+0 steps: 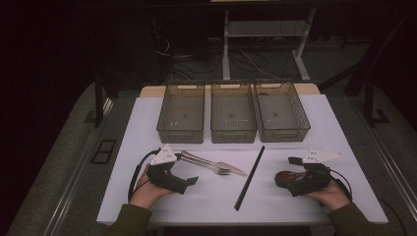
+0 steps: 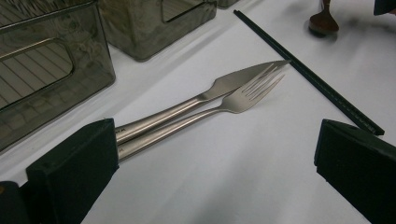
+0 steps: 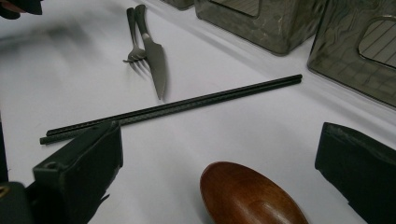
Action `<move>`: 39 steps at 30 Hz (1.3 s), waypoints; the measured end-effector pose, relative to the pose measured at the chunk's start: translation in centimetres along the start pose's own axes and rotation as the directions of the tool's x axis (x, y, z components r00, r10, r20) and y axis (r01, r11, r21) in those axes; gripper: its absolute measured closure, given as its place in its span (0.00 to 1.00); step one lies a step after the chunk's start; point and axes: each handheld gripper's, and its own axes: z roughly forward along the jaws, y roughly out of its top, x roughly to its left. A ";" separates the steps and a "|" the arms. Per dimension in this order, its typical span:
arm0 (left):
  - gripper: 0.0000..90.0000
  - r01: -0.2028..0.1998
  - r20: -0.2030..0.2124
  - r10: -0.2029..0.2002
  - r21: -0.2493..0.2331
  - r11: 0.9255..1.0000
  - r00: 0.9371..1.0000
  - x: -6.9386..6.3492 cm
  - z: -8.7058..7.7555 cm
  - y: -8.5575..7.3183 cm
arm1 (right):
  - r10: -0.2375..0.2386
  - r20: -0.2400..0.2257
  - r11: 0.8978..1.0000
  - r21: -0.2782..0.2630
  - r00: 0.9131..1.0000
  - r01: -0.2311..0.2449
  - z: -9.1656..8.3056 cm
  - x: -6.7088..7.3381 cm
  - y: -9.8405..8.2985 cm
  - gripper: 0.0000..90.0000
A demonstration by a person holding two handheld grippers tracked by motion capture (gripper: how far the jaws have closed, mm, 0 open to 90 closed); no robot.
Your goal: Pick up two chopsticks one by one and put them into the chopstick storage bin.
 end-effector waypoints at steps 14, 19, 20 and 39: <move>0.00 -0.002 0.013 0.002 0.004 1.000 1.000 -0.3 0.3 0.0 | 0.005 -0.011 1.000 0.005 1.000 -0.005 0.1 0.1 0.0 0.00; 0.00 -0.001 0.015 0.001 0.004 1.000 1.000 -0.4 0.3 0.0 | 0.003 -0.018 1.000 0.016 1.000 -0.003 0.2 0.2 0.2 0.01; 0.00 -0.001 0.015 0.001 0.004 1.000 1.000 -0.4 0.3 0.0 | 0.003 -0.018 1.000 0.016 1.000 -0.003 0.2 0.2 0.2 0.01; 0.00 0.002 0.013 -0.002 0.004 1.000 1.000 -0.4 0.2 -0.1 | -0.063 -0.208 0.989 0.115 0.976 0.088 1.8 3.1 0.7 0.51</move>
